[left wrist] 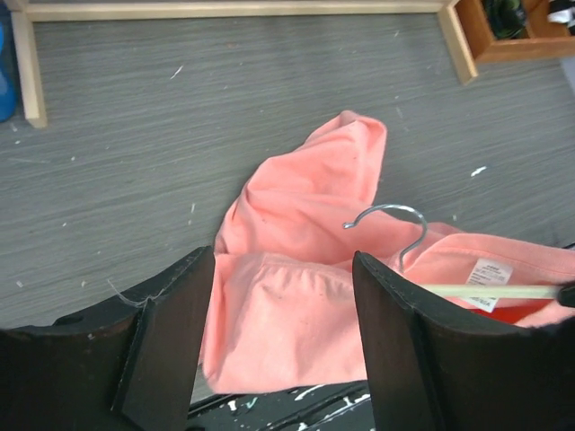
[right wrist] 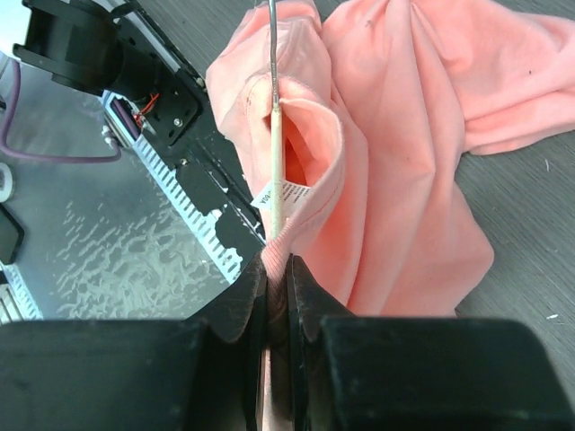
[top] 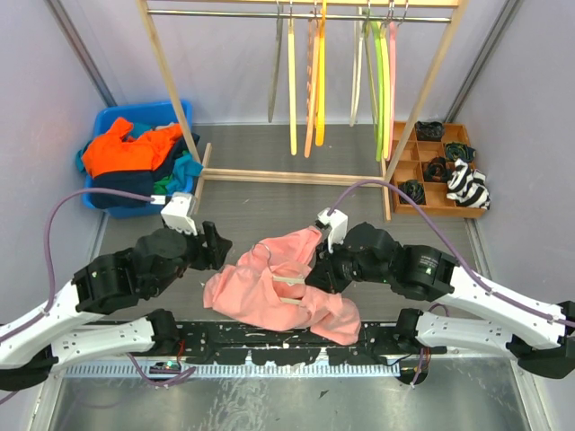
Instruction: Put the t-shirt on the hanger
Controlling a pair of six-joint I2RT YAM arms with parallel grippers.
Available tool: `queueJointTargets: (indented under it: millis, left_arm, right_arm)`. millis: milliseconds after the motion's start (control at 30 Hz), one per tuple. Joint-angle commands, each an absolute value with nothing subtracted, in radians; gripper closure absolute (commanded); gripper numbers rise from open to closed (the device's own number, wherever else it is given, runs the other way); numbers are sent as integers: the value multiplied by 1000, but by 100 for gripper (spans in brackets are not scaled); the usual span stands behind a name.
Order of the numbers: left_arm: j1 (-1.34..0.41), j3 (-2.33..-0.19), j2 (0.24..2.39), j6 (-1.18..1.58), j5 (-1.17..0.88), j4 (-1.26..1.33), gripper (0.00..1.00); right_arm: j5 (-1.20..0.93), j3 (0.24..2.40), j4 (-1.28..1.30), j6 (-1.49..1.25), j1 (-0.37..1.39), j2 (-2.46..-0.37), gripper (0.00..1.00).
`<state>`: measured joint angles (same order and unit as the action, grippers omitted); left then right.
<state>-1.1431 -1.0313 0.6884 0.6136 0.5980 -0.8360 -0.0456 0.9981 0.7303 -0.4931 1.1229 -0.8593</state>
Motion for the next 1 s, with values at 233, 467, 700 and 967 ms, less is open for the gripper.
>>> queueJointTargets:
  millis: [233,467,700,967]
  left_arm:
    - [-1141,-942,518,756,676,-991,31]
    - [-1141,-910,551,762,669,-993,31]
    - [-1141,-866,566,726,671,-918,28]
    - [-1142,-832,602,655,612,-768,26]
  right_arm:
    - [61,1148,734,-454,1123,-790,99]
    - [137,1249,749,-398,1123,-780,99]
    - [112,1325,748,-377,1123,-778,99]
    - [74,1374,750,-383,1123,-763,99]
